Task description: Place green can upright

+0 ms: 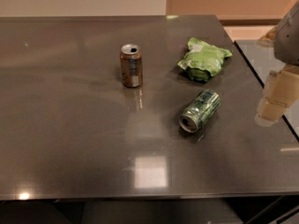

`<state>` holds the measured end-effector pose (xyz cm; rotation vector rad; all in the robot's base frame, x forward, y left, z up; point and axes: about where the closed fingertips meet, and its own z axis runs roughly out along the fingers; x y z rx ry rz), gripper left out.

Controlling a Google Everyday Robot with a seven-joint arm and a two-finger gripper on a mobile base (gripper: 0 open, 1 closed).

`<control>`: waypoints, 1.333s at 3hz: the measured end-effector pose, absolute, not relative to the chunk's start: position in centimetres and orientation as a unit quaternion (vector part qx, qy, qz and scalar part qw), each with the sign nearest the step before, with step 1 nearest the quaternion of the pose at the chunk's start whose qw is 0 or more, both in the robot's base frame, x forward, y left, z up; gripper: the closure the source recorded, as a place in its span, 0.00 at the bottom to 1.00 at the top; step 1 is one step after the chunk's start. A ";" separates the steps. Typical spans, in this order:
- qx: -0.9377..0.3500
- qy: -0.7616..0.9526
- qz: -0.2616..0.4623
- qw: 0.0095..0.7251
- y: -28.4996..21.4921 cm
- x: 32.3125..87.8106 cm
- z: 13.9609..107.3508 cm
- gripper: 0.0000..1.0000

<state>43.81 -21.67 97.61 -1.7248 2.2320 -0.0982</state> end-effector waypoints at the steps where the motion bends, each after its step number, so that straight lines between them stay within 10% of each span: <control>1: -0.603 0.781 -0.034 0.159 -21.7 43.8 97.6 0.00; 4: -0.726 0.666 -0.012 0.167 -18.2 47.1 93.9 0.00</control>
Offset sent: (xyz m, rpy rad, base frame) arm 0.0186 0.0004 -0.0080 -0.0166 0.0257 0.0821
